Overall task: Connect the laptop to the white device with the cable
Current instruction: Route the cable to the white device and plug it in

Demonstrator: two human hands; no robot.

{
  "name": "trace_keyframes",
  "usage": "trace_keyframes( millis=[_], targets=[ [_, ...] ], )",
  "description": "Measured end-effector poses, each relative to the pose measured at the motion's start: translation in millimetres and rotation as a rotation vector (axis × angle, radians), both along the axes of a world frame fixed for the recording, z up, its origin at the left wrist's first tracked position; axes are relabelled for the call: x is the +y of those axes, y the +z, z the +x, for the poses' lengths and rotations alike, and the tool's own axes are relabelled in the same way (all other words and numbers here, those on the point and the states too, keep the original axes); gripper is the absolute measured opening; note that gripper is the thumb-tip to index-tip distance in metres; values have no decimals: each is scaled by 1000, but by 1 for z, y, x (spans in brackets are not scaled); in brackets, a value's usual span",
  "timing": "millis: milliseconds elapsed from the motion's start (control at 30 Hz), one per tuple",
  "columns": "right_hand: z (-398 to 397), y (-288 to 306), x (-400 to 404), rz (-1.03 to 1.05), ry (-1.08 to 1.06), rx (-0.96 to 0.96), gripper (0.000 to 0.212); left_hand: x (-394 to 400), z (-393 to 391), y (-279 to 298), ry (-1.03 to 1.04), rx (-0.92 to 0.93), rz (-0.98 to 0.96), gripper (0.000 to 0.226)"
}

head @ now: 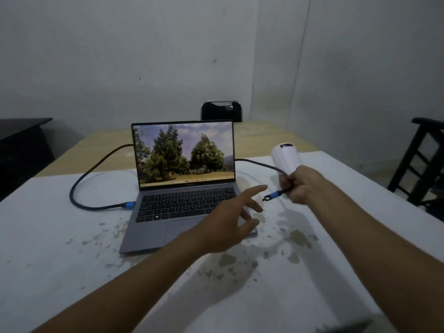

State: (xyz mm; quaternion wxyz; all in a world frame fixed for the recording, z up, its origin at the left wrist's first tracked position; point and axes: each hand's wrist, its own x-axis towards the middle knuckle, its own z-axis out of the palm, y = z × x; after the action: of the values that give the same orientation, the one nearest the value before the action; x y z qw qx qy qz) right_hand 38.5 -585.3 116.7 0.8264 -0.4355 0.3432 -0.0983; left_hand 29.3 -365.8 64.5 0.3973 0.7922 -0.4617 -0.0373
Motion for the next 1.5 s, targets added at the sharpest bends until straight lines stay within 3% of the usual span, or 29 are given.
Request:
trace_keyframes(
  millis=[100, 300, 333, 433, 467, 533, 667, 800, 933, 1000, 1267, 1500],
  targets=[
    [-29, -12, 14, 204, 6, -32, 23, -23, -14, -1, 14, 65, -163, 59],
    [-68, -36, 19, 317, 129, -5, 25, -59, -24, 3, 104, 278, -368, 18],
    [-70, -42, 17, 256, 155, 33, 25, -65, -25, 4, 118, 297, -377, 17],
    [-76, -63, 8, -237, 145, 205, 26, -85, -22, 9, 158, 366, -378, 23],
    [-77, -67, 3, -383, 106, 207, 28, -92, -20, 10, 173, 379, -363, 27],
    [-83, -69, -7, -574, 20, 22, 31, -109, -15, 12, 205, 412, -332, 30],
    [-88, -69, -21, -724, -4, -362, 37, -152, -9, 10, 286, 504, -371, 25],
    [-63, -75, -46, -773, -196, -281, 35, -196, -2, 8, 356, 624, -361, 22],
    [-39, -91, -78, -803, -324, -121, 37, -211, 26, -2, 598, 605, -401, 44],
    [-34, -103, -86, -835, -325, -75, 38, -213, 44, -11, 650, 689, -425, 60],
    [-20, -119, -94, -994, -198, -101, 36, -244, 94, -36, 605, 792, -343, 108],
    [-16, -124, -94, -1038, -152, -62, 38, -254, 118, -45, 512, 788, -306, 124]
  ],
)
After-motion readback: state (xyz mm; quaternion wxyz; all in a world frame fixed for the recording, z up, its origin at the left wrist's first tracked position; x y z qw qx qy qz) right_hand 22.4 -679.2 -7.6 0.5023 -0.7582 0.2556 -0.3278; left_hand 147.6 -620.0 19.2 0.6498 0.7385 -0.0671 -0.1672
